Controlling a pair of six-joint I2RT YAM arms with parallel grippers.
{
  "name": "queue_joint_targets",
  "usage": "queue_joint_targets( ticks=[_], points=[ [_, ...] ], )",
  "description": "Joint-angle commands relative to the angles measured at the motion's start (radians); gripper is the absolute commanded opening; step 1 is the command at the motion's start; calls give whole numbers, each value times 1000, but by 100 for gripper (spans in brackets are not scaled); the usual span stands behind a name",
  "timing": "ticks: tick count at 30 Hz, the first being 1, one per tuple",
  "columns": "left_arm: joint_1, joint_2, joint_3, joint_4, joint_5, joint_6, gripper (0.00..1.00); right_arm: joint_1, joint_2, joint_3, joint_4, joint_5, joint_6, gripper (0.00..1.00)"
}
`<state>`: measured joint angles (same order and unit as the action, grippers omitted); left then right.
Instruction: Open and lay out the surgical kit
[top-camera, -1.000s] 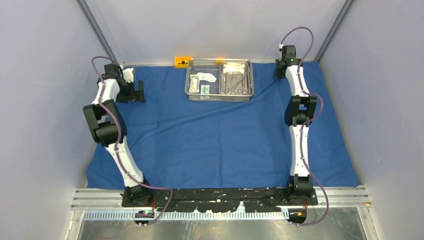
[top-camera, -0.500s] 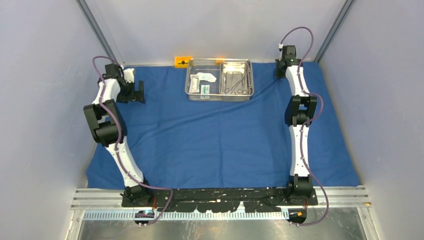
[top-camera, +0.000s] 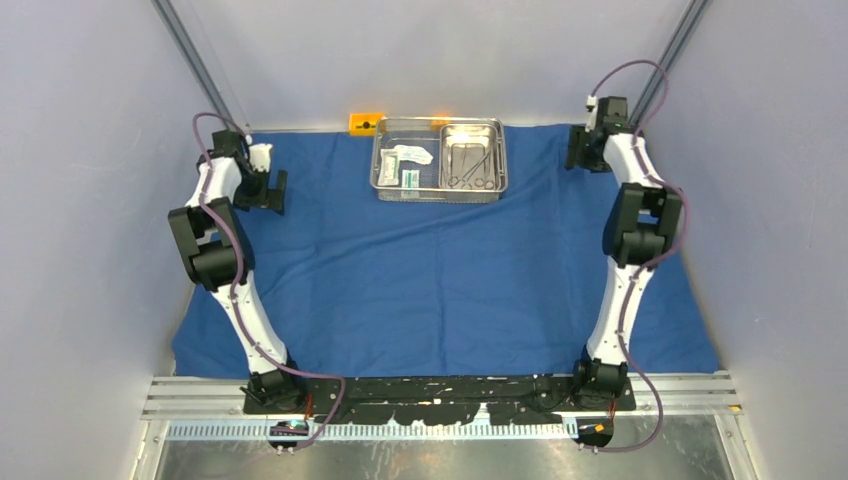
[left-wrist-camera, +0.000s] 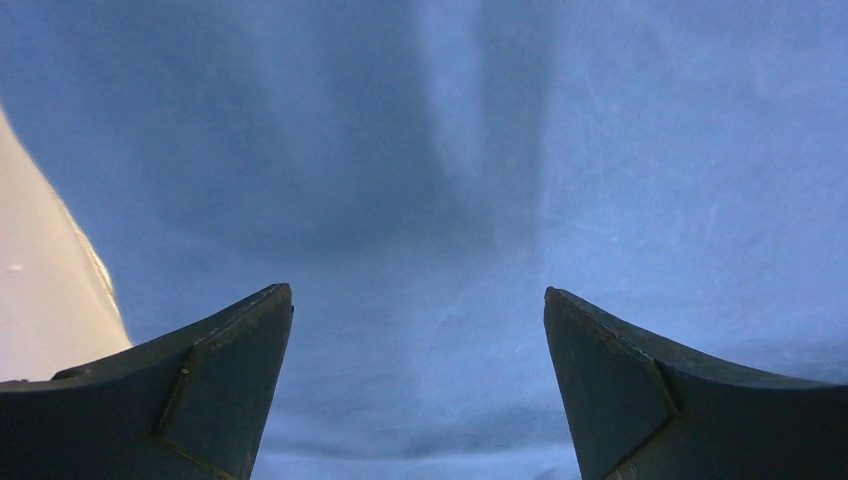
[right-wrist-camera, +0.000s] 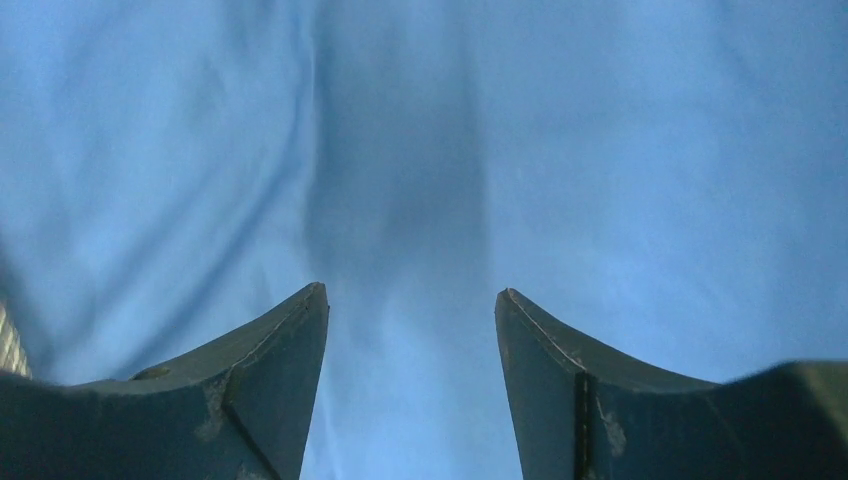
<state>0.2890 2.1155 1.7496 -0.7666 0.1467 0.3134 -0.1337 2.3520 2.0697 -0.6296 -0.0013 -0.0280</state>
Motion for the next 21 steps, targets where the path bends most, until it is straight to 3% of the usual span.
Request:
queue_joint_targets(
  ticks=[1,9,21],
  points=[
    [3,-64,-62,-3,-23,74,100,-49,-316,-248,78,-84,-34,68],
    [5,-191,-327,61,-67,181,100,-165,-600,-699,20,-103,-250,67],
    [73,-268,-529,148,-120,235,100,-266,-724,-1137,31,-32,-536,63]
  ],
)
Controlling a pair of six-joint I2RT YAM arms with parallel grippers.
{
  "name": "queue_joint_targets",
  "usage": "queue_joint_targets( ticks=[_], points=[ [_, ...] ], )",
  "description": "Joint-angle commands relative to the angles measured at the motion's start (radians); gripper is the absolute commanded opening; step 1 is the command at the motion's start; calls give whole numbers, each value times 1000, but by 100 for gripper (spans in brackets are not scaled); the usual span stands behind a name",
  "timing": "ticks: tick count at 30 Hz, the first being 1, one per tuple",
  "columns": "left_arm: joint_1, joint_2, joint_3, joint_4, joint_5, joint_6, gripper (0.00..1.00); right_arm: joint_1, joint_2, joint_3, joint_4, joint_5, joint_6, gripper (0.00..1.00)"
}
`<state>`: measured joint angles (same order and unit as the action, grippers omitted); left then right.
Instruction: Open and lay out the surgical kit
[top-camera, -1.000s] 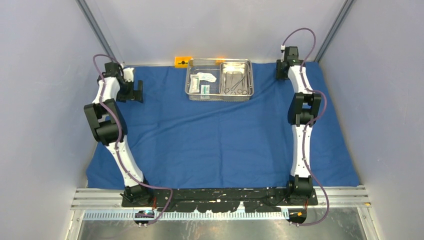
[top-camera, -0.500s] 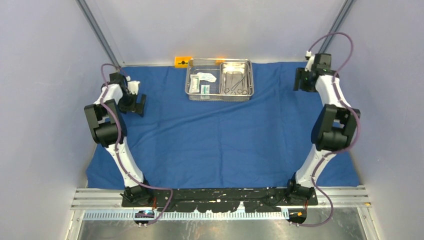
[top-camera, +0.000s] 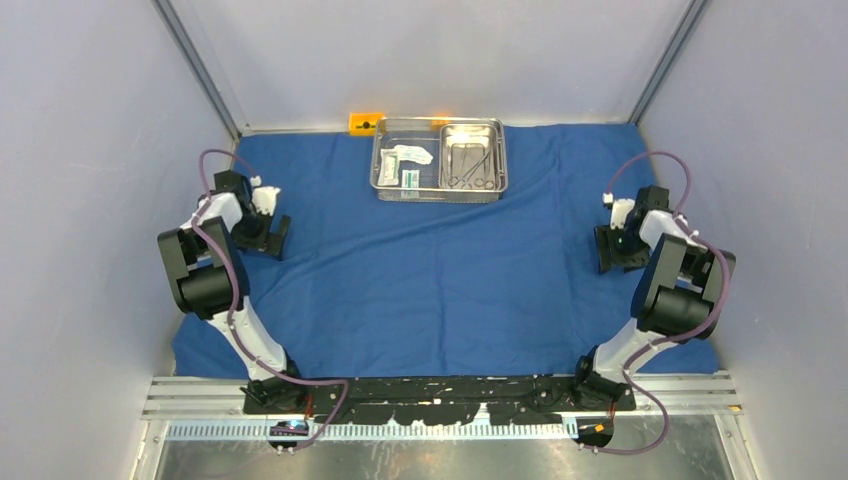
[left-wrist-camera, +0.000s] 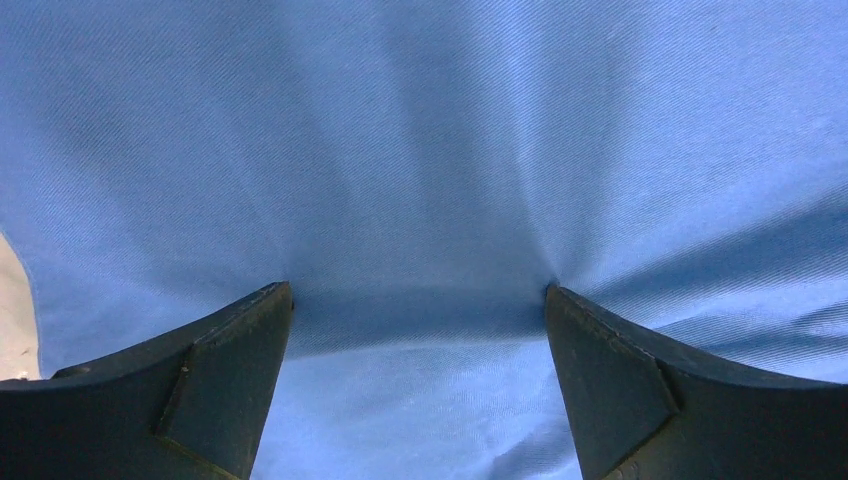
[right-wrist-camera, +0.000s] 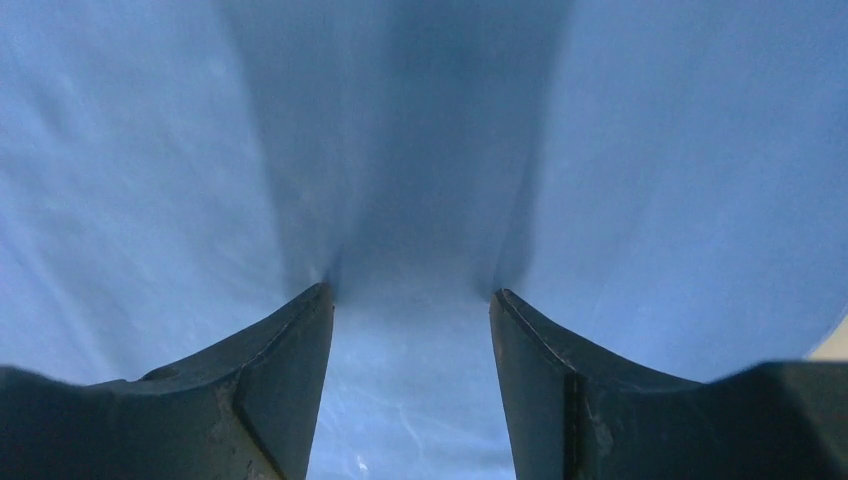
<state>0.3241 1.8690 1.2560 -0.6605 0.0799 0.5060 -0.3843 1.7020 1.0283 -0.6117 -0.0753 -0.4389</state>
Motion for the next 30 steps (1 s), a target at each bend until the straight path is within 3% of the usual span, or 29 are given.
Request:
queue_joint_targets(
  ticks=[1,13,23,30],
  points=[
    [45,-18,-36,50,-56,42,100,-22,-91,-123,13,47,-140,63],
    [65,55,19,102,-114,36,100,-84,-316,-318,-45,155,-284,62],
    [94,-17,47,119,-85,24,100,-212,-413,-381,-127,210,-421,62],
    [84,-95,102,93,158,-20,100,-257,-558,-520,-159,238,-497,60]
  ],
)
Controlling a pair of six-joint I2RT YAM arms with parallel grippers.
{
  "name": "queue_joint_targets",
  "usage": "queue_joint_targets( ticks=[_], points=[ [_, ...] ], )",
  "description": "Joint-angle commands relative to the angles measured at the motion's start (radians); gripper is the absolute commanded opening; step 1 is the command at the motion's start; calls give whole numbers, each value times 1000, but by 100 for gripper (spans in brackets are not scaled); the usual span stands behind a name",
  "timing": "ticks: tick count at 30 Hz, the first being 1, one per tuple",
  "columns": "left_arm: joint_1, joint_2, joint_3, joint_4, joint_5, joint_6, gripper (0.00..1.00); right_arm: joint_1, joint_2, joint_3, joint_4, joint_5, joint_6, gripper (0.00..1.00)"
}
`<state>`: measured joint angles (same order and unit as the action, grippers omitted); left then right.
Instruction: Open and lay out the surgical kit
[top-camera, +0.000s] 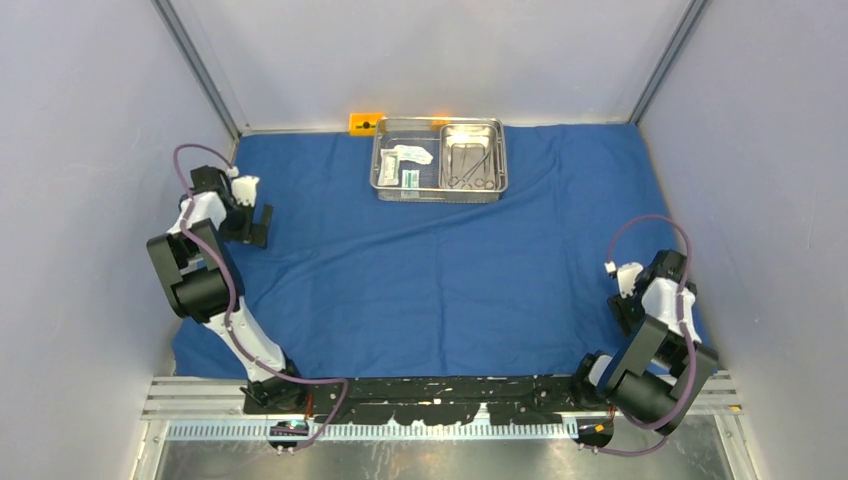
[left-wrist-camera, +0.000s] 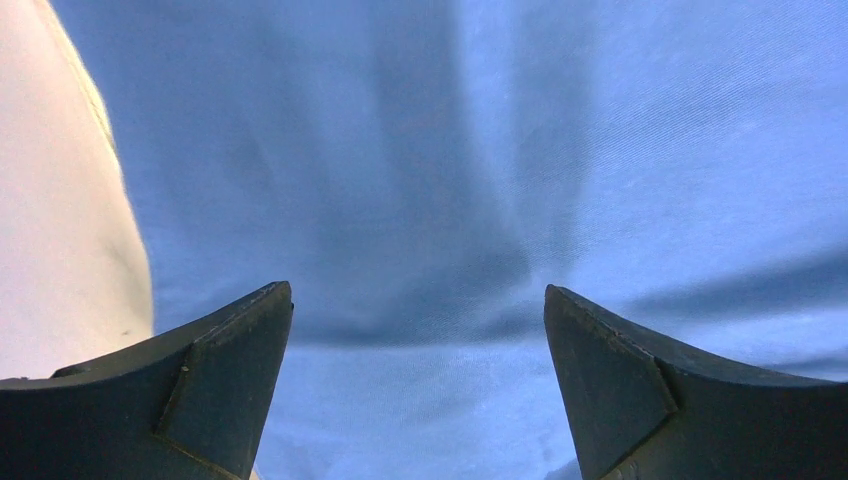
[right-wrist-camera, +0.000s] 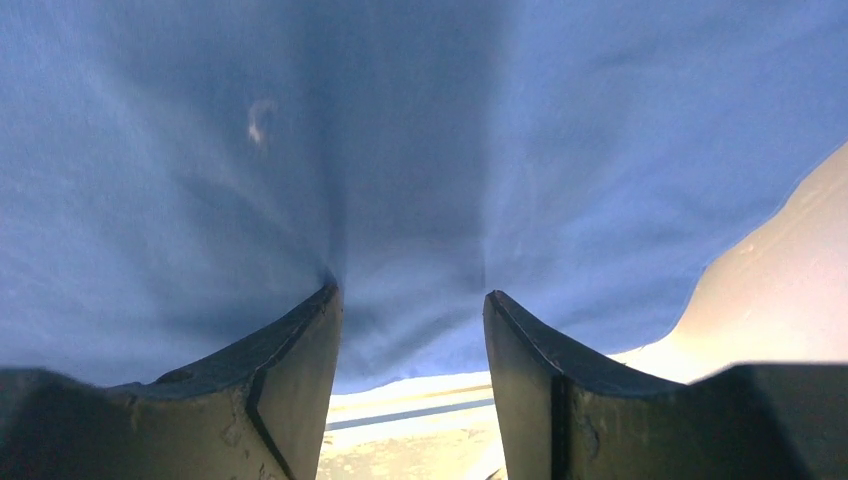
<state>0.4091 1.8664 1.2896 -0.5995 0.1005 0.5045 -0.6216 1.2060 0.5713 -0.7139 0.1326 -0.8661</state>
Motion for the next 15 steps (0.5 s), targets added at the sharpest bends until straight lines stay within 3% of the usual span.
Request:
queue_joint_targets(
  ticks=[1,5,9,15],
  points=[
    [-11,-101,71,27,164,-20,100,-21,-78,-63,-69,27,-70,59],
    [-76,-110,76,42,217,-36,100,-23,-101,65,-177,-99,-23,59],
    [-163,-45,162,84,226,-126,100,4,-6,283,-199,-283,101,60],
    [-263,165,451,77,243,-333,100,270,238,544,60,-268,414,62]
  ],
)
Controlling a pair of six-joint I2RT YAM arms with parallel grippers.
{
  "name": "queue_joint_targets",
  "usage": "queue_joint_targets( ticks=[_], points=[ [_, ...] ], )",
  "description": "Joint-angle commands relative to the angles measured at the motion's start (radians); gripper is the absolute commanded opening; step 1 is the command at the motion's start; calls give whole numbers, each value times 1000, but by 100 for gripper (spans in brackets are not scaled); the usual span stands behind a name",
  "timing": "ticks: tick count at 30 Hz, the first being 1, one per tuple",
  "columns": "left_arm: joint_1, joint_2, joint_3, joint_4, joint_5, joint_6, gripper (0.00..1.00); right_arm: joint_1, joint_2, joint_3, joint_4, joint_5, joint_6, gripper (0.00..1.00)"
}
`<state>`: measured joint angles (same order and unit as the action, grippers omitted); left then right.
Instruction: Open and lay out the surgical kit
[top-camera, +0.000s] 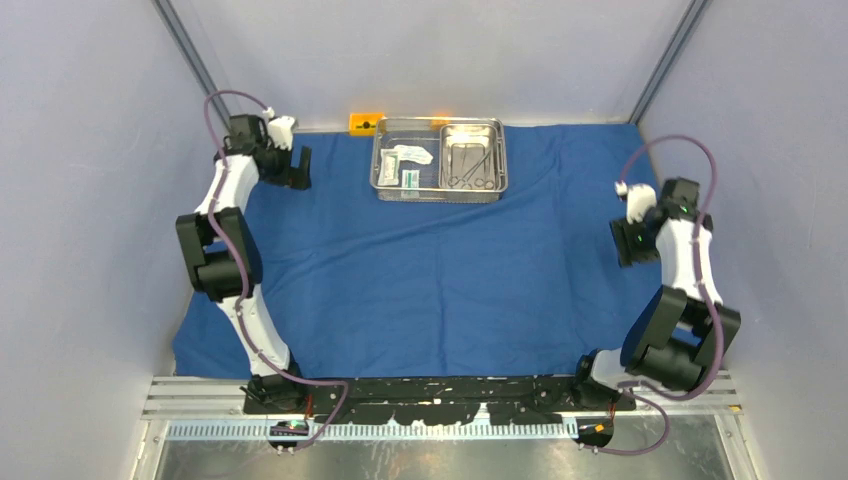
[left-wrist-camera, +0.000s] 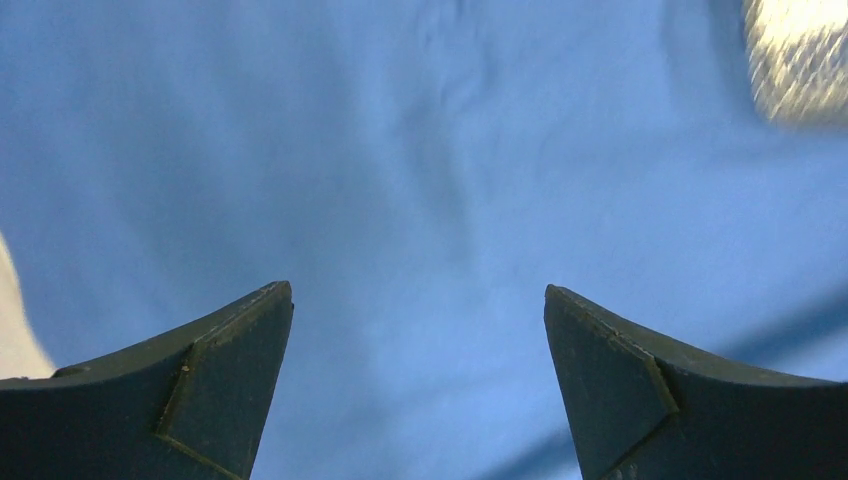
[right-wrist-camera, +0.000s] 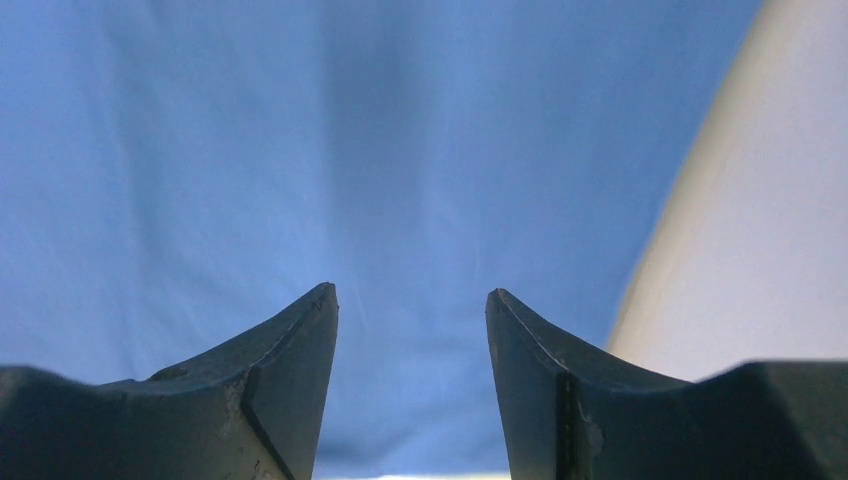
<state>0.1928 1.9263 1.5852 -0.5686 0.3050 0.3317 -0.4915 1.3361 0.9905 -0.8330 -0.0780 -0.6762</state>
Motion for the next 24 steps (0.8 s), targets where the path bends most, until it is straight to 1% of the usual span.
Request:
queue_joint_targets(
  ticks=[1,2,3,5,7,9,11,14,16,18,20,24],
  points=[
    [-61,145,205,45,27,-184,99,173,155,171,218,-56,266,62],
    [-73,202,254,39,5,-201,98,202,229,229,246,-55,307,62],
    [-87,246,315,14,-23,-213,98,231,290,308,270,-51,346,62],
    [-112,346,455,-52,-74,-221,97,284,393,415,314,-24,401,62],
    [-128,458,645,-146,-125,-223,96,331,485,514,358,3,445,62],
    [-141,562,801,-232,-185,-218,94,366,577,613,381,6,493,62],
    [-148,643,905,-283,-237,-207,92,394,658,706,390,4,532,62],
    [-154,713,965,-310,-325,-170,88,428,761,810,392,7,561,61],
    [-155,729,956,-312,-362,-143,87,444,809,861,379,6,565,61],
    [-154,740,943,-320,-378,-119,83,446,840,881,378,2,569,61],
    [-155,753,938,-338,-386,-108,76,448,851,884,382,0,568,61],
    [-154,789,998,-396,-381,-104,61,448,845,862,389,0,561,60]
  ],
)
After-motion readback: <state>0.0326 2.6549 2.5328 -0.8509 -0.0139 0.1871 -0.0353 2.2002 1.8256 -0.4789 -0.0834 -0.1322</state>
